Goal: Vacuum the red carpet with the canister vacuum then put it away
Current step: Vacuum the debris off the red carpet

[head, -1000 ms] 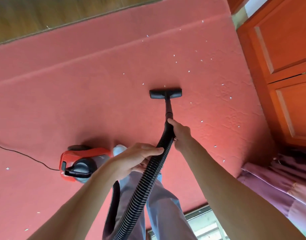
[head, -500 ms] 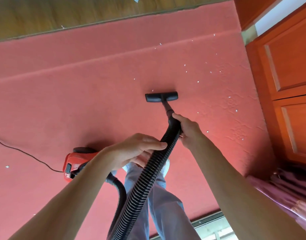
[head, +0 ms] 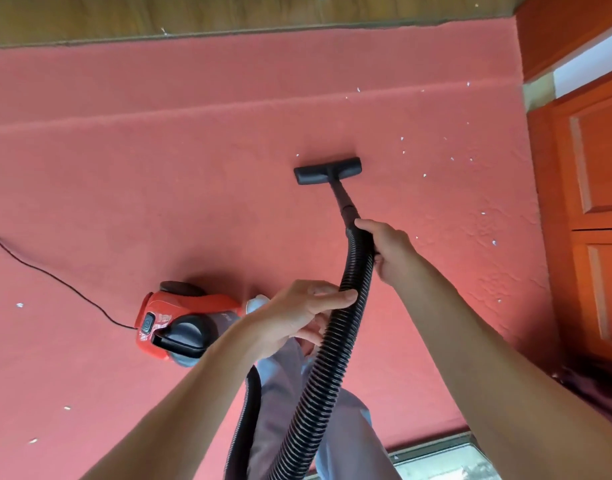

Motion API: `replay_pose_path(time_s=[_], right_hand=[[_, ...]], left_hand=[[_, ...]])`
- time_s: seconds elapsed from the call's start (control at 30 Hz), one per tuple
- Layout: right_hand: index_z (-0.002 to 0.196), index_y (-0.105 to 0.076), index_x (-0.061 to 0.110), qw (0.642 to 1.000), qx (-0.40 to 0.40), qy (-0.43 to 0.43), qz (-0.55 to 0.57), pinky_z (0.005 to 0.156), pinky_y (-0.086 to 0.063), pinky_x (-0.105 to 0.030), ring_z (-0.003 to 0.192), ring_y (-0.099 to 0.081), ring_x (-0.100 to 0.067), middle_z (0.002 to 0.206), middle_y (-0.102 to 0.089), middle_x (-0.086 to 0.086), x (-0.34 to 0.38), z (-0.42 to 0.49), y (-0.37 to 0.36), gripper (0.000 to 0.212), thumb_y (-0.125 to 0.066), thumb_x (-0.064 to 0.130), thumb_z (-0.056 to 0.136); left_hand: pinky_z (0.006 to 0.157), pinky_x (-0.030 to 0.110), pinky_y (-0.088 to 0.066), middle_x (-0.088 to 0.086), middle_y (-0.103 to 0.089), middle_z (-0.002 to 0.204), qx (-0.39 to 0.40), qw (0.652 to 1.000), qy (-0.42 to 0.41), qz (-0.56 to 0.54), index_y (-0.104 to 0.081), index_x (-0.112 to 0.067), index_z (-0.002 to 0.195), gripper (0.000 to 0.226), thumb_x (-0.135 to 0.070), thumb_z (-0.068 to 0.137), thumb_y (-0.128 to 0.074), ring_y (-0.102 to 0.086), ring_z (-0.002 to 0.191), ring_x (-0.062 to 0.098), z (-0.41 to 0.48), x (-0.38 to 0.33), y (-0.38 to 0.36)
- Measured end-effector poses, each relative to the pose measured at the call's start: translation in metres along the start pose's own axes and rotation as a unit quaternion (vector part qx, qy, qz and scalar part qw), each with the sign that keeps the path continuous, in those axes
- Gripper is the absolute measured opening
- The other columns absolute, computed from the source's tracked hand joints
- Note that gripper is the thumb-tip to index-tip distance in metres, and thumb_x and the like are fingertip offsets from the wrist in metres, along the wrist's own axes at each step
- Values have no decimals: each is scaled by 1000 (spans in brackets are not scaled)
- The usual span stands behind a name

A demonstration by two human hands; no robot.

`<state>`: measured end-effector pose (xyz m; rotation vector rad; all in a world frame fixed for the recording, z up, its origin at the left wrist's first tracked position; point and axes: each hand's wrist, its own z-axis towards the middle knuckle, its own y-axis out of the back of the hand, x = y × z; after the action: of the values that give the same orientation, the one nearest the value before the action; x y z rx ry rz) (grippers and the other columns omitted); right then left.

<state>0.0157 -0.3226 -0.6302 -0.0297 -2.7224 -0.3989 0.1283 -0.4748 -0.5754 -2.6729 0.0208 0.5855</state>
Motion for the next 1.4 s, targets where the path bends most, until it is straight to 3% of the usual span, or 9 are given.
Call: replay_pose_path(time_s=[0.17,0.3,0.47,0.63,0.83,1.03,1.17,1.27,1.4], right_hand=[[116,-65,-3,996,86,-6,-19,42,-45,-17,67,-61,-17,93,-69,-13,8,-16,3,42,-72,22,83],[118,-63,-5,994,105,-32,9,39,-43,-16,61,-60,-17,82,-64,-11,0,-14,-26,44,-72,20,83],[98,-63,2,997,74,-13,-23,37,-37,-17,31,-48,-7,64,-56,-4,-7,4,-72,25,-74,19,84],[111,-65,0,997,77,-7,-23,41,-41,-19,60,-59,-18,83,-65,-8,4,16,-104,39,-77,22,81],[119,-63,0,996,92,-5,0,42,-45,-19,59,-62,-19,88,-66,-12,23,-8,-79,52,-76,27,77],[116,-64,-6,995,67,-78,19,37,-40,-18,55,-59,-21,86,-65,-18,-34,-28,-69,44,-71,19,80],[110,-64,-5,994,61,-94,18,45,-45,-25,58,-59,-23,79,-64,-15,-39,-45,-88,32,-71,14,86],[119,-59,-4,990,96,-94,46,45,-51,-28,64,-63,-26,91,-66,-16,-2,-58,-104,41,-72,18,86],[125,-56,0,988,115,-79,73,63,-54,-30,75,-63,-24,94,-63,-14,55,-106,-86,44,-68,20,88]], left_hand=[[92,46,-55,16,-75,103,61,998,-19,29,-72,-6,114,44,-39,85,-70,-69,90,27,-21,-25,29],[87,42,-57,16,-76,100,41,998,-19,38,-73,-5,111,40,-38,87,-70,-71,90,29,-25,-26,49],[83,39,-59,15,-78,95,-46,999,-10,0,-75,-9,104,37,-43,90,-68,-74,88,27,-16,-6,61],[80,38,-61,17,-77,98,-134,990,-19,-28,-73,-5,108,42,-43,91,-68,-72,79,23,-3,-9,62],[80,34,-53,10,-74,89,-36,996,-71,-49,-75,-7,106,42,-44,87,-70,-69,86,24,-49,-35,72],[72,31,-55,10,-74,79,4,999,30,-14,-79,-10,89,27,-36,85,-76,-70,74,23,-69,-22,70],[60,32,-57,16,-70,74,-80,993,87,-20,-72,6,96,43,-36,84,-78,-69,67,30,-78,-17,58],[61,38,-60,20,-67,74,-136,988,43,-53,-68,12,99,48,-33,84,-79,-70,66,33,-92,-36,60],[61,38,-61,23,-68,85,-141,989,-30,-25,-68,10,105,48,-31,84,-78,-68,65,30,-136,-83,61]])
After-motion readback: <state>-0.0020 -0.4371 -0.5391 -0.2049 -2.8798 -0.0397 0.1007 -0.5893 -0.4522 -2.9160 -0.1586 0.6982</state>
